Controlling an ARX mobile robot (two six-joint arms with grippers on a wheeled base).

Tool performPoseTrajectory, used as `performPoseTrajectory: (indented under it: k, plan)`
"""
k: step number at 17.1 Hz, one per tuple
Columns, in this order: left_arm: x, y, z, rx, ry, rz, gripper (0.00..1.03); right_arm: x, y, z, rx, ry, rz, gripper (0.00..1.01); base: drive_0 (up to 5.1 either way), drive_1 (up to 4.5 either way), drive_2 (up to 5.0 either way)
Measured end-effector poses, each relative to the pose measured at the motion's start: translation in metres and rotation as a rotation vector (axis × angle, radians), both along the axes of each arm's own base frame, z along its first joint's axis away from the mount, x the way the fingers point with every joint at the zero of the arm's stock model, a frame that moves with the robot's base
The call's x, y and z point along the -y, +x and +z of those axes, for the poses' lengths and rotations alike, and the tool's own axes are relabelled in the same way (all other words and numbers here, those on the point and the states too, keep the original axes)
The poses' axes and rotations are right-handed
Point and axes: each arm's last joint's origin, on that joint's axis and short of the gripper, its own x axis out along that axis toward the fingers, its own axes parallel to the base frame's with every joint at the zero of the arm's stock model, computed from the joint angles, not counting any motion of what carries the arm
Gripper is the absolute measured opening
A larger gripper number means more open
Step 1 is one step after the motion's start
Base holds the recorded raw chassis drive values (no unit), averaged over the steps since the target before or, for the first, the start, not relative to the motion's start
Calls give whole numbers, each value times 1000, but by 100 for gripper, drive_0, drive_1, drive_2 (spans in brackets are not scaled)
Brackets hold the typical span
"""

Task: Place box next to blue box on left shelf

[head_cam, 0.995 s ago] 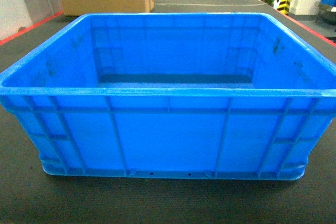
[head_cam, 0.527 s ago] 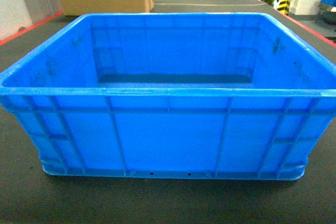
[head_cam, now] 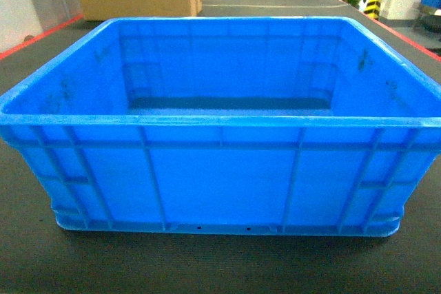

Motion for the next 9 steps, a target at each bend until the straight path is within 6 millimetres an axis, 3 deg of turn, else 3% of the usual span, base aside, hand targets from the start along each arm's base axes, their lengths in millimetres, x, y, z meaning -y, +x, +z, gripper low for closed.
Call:
performPoseTrajectory:
  k: [9]
  plan:
    - [0, 0, 0, 0, 0, 0, 98, 0, 0, 0, 0, 0, 0, 98, 0, 0, 0]
